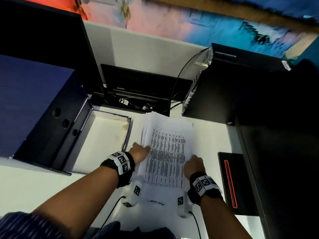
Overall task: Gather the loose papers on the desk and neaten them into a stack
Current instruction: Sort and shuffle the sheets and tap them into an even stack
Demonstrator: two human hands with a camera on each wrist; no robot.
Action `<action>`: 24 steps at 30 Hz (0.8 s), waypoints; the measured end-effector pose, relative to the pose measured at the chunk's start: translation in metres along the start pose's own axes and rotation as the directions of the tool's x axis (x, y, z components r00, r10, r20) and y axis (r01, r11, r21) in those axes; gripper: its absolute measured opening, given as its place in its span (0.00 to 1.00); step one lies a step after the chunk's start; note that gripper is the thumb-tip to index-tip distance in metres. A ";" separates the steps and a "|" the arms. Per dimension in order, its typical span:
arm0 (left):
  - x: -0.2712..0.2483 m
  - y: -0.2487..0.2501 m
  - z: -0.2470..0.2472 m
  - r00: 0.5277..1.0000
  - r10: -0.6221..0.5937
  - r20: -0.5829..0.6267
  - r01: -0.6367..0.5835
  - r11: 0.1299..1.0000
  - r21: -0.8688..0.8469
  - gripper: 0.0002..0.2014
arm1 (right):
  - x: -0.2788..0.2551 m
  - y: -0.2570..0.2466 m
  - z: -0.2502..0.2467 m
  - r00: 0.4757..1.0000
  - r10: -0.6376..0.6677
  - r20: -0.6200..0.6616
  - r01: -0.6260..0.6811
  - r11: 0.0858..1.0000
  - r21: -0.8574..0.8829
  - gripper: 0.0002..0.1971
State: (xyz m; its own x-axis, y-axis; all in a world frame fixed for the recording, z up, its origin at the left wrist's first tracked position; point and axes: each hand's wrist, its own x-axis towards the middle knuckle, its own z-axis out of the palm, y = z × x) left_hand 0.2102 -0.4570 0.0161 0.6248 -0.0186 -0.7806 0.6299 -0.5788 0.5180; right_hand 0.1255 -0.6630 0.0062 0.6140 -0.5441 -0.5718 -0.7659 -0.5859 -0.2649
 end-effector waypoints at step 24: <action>0.008 0.029 0.004 0.987 0.094 -0.130 -0.095 0.995 0.000 0.42 | 0.061 -0.039 -0.020 0.961 -0.277 -0.015 0.277 0.953 0.124 0.34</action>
State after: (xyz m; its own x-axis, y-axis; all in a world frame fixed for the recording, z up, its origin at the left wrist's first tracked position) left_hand 0.2320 -0.4771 0.0232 0.7363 0.0334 -0.6758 0.5674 -0.5748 0.5897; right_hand 0.1970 -0.6855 -0.0030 0.8050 -0.3696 -0.4642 -0.5836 -0.6343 -0.5070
